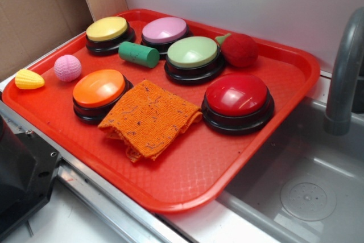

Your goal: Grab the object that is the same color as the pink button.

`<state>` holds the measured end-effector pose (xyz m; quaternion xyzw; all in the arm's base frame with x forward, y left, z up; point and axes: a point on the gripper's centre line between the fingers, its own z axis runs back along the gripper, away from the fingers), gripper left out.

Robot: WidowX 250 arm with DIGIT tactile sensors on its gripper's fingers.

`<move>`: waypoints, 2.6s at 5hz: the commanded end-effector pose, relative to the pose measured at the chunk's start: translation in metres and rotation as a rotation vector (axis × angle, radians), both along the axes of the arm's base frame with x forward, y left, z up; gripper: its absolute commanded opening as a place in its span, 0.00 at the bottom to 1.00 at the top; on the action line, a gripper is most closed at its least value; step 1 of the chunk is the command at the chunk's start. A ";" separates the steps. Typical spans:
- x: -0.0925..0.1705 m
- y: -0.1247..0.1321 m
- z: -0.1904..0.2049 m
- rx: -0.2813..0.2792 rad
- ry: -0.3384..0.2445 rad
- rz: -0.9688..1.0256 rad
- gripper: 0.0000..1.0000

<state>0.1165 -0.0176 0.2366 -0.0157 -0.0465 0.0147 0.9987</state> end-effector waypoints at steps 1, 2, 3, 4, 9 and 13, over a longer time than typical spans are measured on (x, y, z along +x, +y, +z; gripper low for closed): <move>0.000 0.000 0.000 0.000 0.000 0.000 1.00; 0.014 0.019 -0.012 -0.043 0.022 0.079 1.00; 0.022 0.046 -0.031 -0.037 0.008 0.253 1.00; 0.033 0.074 -0.056 -0.027 0.033 0.327 1.00; 0.058 0.143 -0.173 0.107 0.013 0.844 1.00; 0.071 0.146 -0.208 0.092 0.000 0.854 0.88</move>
